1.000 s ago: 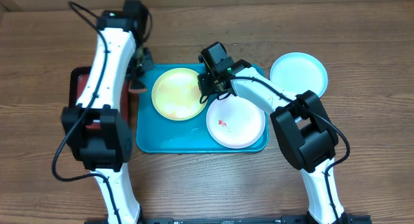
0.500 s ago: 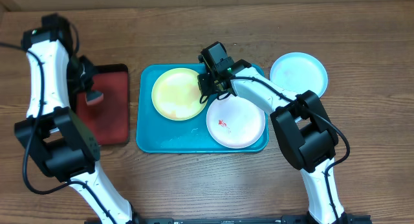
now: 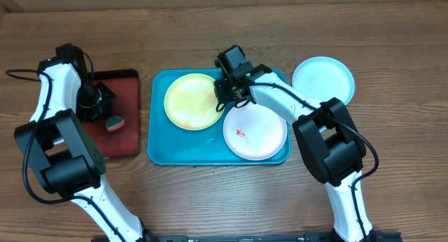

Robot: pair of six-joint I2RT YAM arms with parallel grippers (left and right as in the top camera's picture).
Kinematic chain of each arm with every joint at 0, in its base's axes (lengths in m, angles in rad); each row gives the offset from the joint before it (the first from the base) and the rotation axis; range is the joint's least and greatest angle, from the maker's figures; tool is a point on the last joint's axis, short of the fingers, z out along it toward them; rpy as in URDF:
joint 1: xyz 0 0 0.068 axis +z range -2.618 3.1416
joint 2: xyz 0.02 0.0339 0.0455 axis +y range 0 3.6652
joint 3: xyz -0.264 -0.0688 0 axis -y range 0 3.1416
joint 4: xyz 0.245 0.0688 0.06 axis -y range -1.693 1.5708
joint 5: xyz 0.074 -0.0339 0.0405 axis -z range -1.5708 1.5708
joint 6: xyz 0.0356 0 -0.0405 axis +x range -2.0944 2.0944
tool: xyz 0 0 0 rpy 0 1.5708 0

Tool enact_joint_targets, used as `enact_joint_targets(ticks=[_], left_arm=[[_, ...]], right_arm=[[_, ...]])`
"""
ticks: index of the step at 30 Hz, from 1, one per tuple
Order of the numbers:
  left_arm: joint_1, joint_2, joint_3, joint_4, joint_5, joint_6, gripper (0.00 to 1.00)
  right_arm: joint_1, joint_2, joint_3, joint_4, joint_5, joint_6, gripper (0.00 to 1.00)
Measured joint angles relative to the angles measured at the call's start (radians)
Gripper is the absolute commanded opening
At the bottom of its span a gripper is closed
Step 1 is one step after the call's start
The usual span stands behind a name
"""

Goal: Clean dirty plates on tray and stack at the side
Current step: 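Lift the yellow plate with right gripper and set it right of tray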

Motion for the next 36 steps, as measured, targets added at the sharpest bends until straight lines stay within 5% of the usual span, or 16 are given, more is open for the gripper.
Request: enact_joint_targets(ticks=[7, 17, 18, 20, 26, 31, 36], left_arm=[[0.000, 0.000, 0.061, -0.105, 0.030, 0.060, 0.24], [0.000, -0.001, 0.426, -0.296, 0.072, 0.137, 0.31], [0.000, -0.002, 0.446, -0.298, 0.075, 0.137, 0.45], [0.000, -0.005, 0.464, -0.299, 0.080, 0.140, 1.00], [0.000, -0.005, 0.467, -0.303, 0.088, 0.136, 1.00], [0.000, -0.005, 0.467, -0.304, 0.091, 0.136, 1.00], [0.000, -0.005, 0.467, -0.304, 0.091, 0.136, 1.00]], right_arm=[[0.000, -0.002, 0.000, -0.003, 0.000, 0.000, 0.04], [0.039, -0.114, 0.000, -0.071, 0.109, -0.017, 0.04], [0.054, -0.139, 0.000, -0.078, 0.146, -0.025, 0.04], [0.095, -0.198, 0.000, -0.087, 0.240, -0.052, 0.04], [0.260, -0.318, 0.009, -0.069, 0.668, -0.202, 0.04], [0.397, -0.326, 0.011, 0.114, 1.101, -0.396, 0.04], [0.460, -0.326, 0.012, 0.284, 1.330, -0.620, 0.04]])
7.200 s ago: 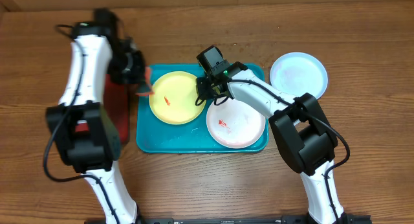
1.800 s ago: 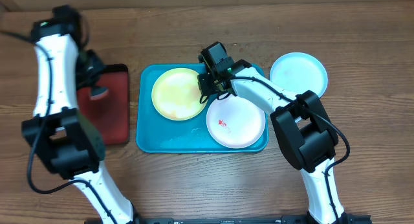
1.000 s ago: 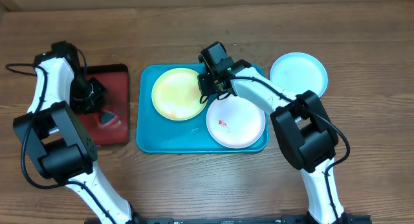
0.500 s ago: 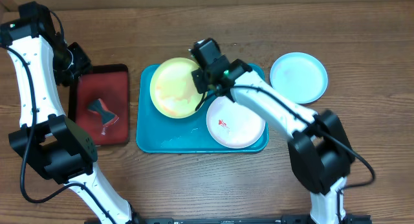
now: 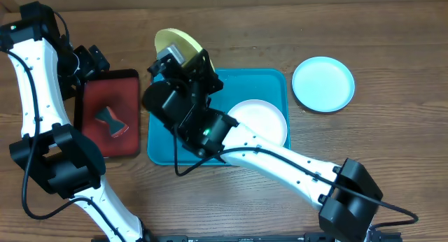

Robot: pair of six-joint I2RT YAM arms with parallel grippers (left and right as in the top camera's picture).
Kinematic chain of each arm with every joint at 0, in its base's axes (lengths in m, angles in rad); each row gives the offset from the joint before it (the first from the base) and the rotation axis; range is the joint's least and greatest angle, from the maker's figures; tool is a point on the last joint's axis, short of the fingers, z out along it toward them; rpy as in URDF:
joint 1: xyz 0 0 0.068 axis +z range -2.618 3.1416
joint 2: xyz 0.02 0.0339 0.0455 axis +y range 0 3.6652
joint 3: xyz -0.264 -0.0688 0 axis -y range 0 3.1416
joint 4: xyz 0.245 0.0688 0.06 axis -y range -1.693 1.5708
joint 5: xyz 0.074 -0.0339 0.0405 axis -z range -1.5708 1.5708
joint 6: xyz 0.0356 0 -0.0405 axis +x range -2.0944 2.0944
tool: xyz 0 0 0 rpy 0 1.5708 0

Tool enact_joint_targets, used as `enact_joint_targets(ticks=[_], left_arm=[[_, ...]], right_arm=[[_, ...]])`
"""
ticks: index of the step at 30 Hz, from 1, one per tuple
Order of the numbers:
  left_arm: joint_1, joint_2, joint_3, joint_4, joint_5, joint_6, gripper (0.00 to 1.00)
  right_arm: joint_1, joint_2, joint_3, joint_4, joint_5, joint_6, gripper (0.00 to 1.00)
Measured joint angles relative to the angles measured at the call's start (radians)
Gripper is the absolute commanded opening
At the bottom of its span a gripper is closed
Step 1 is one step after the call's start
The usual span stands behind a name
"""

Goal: Clean dirty plates on tray and stack at the side
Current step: 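Lift the yellow plate with right gripper and set it right of tray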

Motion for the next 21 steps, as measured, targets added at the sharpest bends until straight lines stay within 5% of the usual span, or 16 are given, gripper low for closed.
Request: enact_joint_targets(ticks=[10, 15, 21], left_arm=[[0.000, 0.000, 0.000, -0.002, 0.000, 0.000, 1.00], [0.000, 0.000, 0.000, -0.007, 0.007, 0.000, 1.00], [0.000, 0.000, 0.000, -0.014, 0.014, 0.000, 1.00]], right_arm=[[0.018, 0.000, 0.000, 0.078, 0.110, -0.167, 0.04], [0.005, 0.000, 0.011, -0.235, 0.055, 0.131, 0.04], [-0.157, 0.013, 0.008, -0.505, -0.395, 0.459, 0.04]])
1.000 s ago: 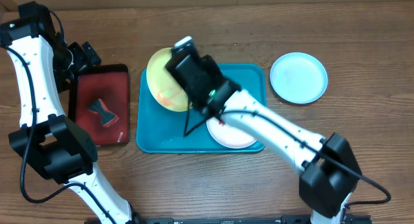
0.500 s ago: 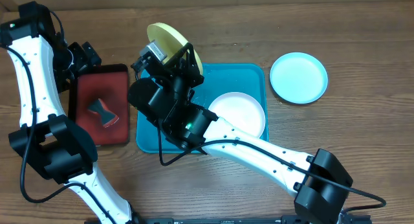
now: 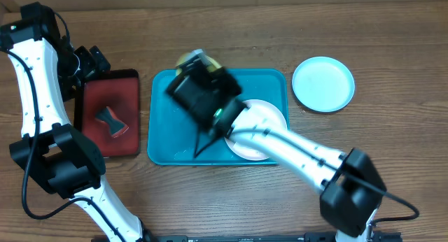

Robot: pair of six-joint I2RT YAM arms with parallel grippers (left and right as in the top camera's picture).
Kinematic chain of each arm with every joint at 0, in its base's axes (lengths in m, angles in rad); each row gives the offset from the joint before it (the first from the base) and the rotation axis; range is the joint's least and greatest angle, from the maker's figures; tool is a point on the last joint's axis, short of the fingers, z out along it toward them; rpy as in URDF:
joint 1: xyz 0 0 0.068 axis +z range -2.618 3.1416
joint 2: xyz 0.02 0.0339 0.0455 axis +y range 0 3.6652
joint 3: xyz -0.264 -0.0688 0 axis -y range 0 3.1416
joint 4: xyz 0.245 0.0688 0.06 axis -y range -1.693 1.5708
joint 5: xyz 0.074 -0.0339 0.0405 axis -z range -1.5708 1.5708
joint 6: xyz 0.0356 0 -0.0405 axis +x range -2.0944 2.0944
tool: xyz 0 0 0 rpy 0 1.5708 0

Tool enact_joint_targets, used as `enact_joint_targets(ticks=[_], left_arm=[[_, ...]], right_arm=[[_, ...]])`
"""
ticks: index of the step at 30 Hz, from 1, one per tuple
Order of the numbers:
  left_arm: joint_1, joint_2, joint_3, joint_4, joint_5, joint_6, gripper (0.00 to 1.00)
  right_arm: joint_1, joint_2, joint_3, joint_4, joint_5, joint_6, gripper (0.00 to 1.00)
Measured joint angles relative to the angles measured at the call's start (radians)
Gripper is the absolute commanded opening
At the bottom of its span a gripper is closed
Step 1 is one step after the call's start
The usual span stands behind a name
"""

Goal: Clean dirty plates on tray and stack at the side
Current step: 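Lift the yellow plate with right gripper and set it right of tray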

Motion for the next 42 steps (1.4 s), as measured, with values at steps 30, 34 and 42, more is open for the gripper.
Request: enact_joint_targets(ticks=[30, 34, 42], left_arm=[[0.000, 0.000, 0.000, 0.001, 0.004, -0.035, 1.00], [0.000, 0.000, 0.000, 0.001, 0.004, -0.035, 1.00], [0.000, 0.000, 0.000, 0.001, 0.004, -0.034, 1.00]], right_arm=[[-1.077, -0.084, -0.266, -0.071, -0.848, 0.270, 0.29], [-1.050, -0.084, -0.279, -0.046, -0.900, 0.249, 0.39], [-0.907, -0.084, -0.279, -0.033, -1.130, 0.029, 0.47]])
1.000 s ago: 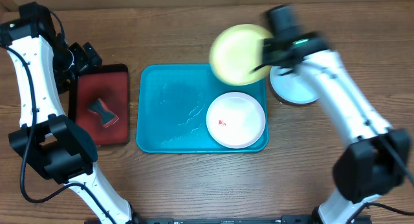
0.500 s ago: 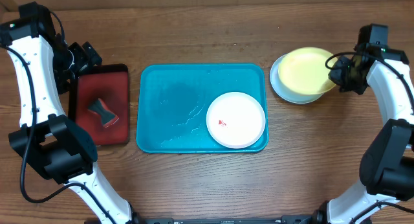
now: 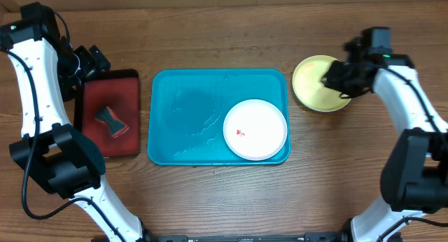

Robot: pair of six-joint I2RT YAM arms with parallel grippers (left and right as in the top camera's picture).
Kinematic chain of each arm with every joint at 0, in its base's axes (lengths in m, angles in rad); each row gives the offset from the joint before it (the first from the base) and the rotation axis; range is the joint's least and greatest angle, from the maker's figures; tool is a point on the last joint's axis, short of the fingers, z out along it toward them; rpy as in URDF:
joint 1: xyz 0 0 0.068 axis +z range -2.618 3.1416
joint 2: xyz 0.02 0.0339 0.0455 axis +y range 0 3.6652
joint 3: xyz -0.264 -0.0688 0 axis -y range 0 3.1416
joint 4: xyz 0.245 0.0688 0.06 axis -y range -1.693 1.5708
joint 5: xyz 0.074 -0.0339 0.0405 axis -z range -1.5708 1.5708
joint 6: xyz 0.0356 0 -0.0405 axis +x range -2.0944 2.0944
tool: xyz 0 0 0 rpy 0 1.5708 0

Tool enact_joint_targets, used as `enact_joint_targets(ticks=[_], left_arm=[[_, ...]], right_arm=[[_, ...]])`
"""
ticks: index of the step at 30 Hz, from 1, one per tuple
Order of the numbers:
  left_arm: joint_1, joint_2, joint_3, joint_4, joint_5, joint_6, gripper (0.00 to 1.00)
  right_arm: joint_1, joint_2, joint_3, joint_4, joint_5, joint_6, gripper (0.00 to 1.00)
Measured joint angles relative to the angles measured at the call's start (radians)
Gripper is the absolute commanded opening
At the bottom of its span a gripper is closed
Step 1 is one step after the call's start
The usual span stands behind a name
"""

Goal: Clean dirty plates on tray and stack at the side
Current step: 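Lift the yellow plate with right gripper and set it right of tray, then grip the white plate rim and pull it toward tray center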

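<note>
A yellow plate (image 3: 315, 84) lies at the right of the table, on top of a light blue plate of which only a thin rim (image 3: 323, 111) shows. My right gripper (image 3: 336, 80) is at the yellow plate's right rim, shut on it. A white plate (image 3: 255, 130) with a small red stain sits in the teal tray (image 3: 182, 109), at its right front. My left gripper (image 3: 89, 60) hangs open over the far edge of a dark red mat (image 3: 126, 130), holding nothing. A scrubber (image 3: 110, 122) lies on that mat.
Wet smears show on the bare left half of the teal tray. The red mat lies just left of the tray. The left arm reaches along the table's left edge, and the right arm comes in along the right edge.
My right gripper was over the tray's far middle with the yellow plate. It is now at the right side, and the yellow plate rests on the light blue plate. The left arm has not moved.
First the yellow and white plates both lay in the tray, with my right gripper between them and my left on the scrubber. Then the left gripper was off the scrubber and the right held the yellow plate up. Now the yellow plate is stacked on the blue one.
</note>
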Motion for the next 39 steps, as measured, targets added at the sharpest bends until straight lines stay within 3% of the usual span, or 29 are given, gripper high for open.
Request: enact_joint_targets(ticks=[6, 14, 21, 33, 39], left_arm=[[0.000, 0.000, 0.000, 0.000, 0.000, 0.000, 1.00], [0.000, 0.000, 0.000, 0.000, 0.000, 0.000, 1.00], [0.000, 0.000, 0.000, -0.001, 0.000, 0.000, 1.00], [0.000, 0.000, 0.000, -0.001, 0.000, 0.000, 1.00], [0.000, 0.000, 0.000, -0.001, 0.000, 0.000, 1.00]], right_arm=[[0.194, 0.000, 0.000, -0.008, -0.007, -0.165, 0.54], [0.351, 0.000, 0.000, -0.004, 0.103, -0.202, 0.51], [0.362, 0.000, -0.046, 0.052, 0.180, -0.206, 0.44], [0.362, 0.099, -0.066, 0.004, 0.195, -0.217, 0.41], [0.364, 0.130, -0.068, -0.046, 0.187, -0.204, 0.33]])
